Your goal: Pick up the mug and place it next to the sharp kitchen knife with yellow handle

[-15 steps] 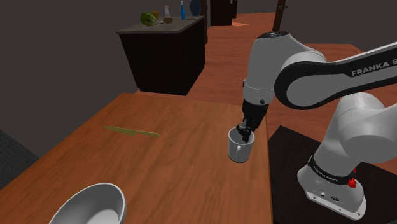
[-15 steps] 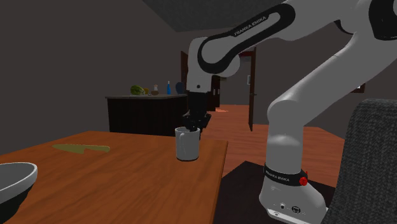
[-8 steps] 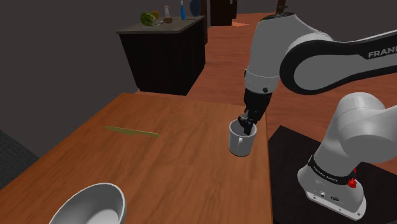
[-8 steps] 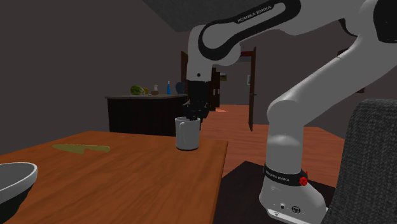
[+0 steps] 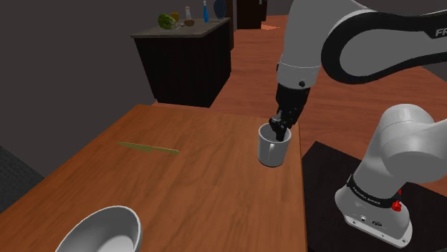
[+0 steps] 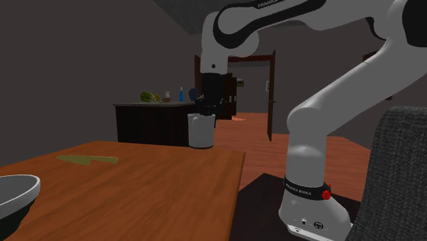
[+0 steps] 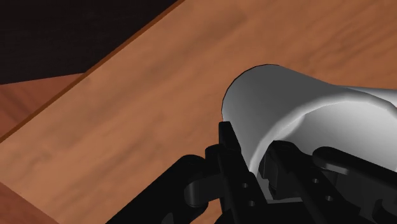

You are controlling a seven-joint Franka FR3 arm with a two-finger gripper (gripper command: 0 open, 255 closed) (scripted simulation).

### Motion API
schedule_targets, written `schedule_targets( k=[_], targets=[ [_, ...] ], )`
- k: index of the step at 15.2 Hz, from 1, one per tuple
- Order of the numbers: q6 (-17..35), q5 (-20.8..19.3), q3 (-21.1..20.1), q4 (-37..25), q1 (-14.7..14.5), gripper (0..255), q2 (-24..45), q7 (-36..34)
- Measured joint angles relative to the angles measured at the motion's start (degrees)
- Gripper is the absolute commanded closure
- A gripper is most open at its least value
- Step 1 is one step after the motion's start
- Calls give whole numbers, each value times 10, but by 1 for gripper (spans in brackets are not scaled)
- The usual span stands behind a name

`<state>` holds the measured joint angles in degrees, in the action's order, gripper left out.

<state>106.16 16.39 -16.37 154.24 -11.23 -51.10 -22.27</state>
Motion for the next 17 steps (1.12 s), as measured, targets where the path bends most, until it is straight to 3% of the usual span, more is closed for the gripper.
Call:
schedule_targets(
  k=[8,17],
  targets=[
    [-58,-14,14,-57,6,255,-1,-3],
    [11,-41,-9,-193,49,255,203,-4]
  ],
)
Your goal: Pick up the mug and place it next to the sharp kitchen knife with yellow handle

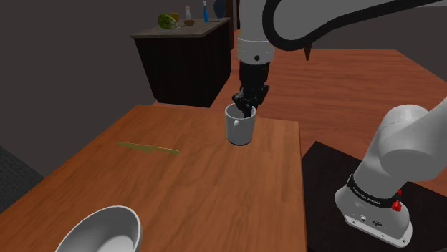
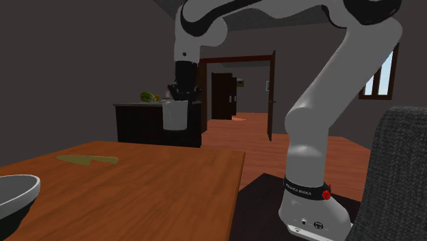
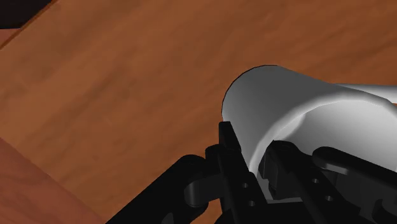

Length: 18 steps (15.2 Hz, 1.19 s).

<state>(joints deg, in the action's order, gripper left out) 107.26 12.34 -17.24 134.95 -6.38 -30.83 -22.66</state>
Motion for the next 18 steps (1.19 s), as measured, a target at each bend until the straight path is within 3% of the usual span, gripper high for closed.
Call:
schedule_targets(
  k=[9,13,18],
  targets=[
    [23,-61,-27,-197,31,255,223,-31],
    [11,-91,-34,-287,31,255,304,-49],
    [-28,-143,-36,-459,16,255,445,-74]
  ],
)
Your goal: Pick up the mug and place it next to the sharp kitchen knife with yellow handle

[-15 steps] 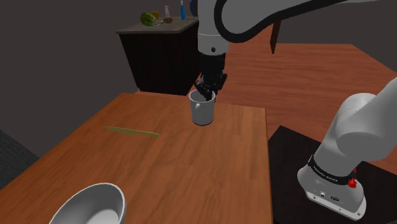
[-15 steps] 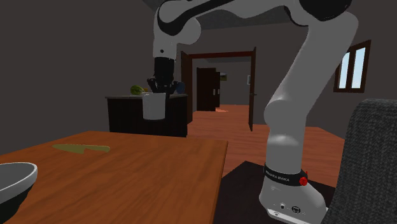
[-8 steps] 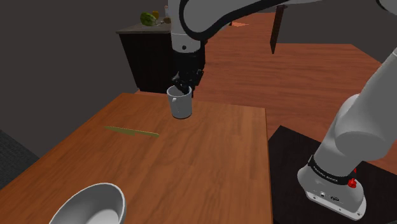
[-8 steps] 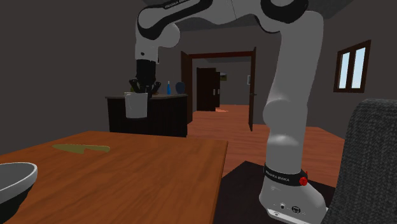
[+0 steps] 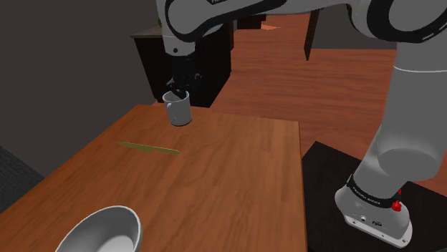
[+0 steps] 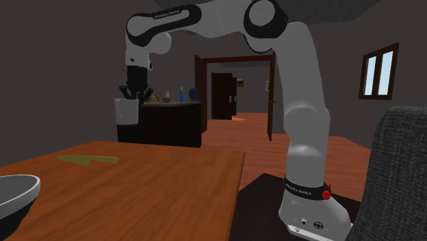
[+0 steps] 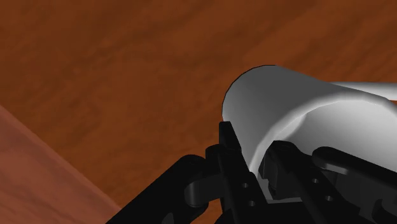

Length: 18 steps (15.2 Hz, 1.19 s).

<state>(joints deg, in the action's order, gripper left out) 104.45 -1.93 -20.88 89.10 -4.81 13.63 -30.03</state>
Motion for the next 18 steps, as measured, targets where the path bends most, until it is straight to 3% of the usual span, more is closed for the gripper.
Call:
schedule_targets(
  k=[3,6,7,18],
  targets=[
    [-40,-27,4,-119,-18,255,84,-9],
    [-101,-57,11,-284,-50,255,189,-14],
    [-103,-59,13,-297,-52,255,201,-13],
    [-18,-59,14,-206,-41,255,196,-13]
  ],
)
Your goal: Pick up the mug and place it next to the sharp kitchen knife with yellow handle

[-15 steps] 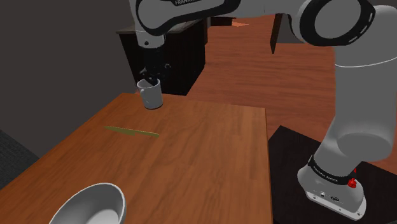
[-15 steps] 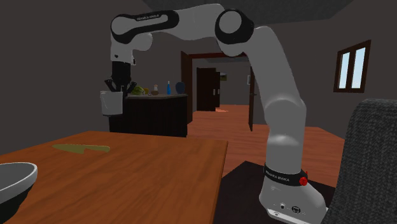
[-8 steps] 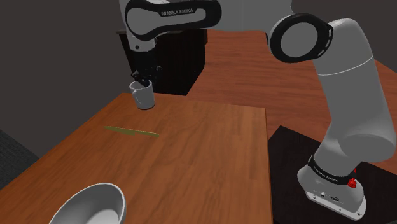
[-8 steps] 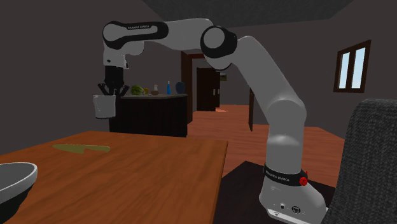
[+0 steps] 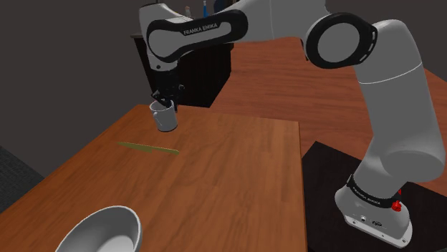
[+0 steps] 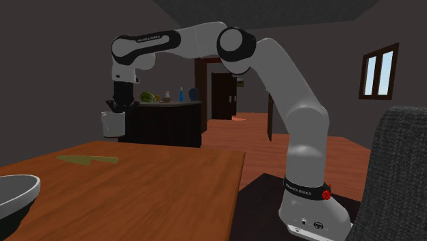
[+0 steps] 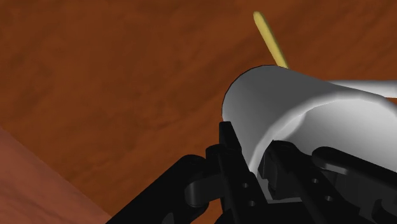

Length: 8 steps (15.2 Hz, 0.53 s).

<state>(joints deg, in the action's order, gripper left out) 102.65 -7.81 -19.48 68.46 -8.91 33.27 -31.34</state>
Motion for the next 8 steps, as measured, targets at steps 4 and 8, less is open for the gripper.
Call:
schedule_targets(
  k=[4,8],
  targets=[
    [31,-1,1,30,3,255,1,0],
    [61,-2,2,60,6,255,2,-1]
  ],
)
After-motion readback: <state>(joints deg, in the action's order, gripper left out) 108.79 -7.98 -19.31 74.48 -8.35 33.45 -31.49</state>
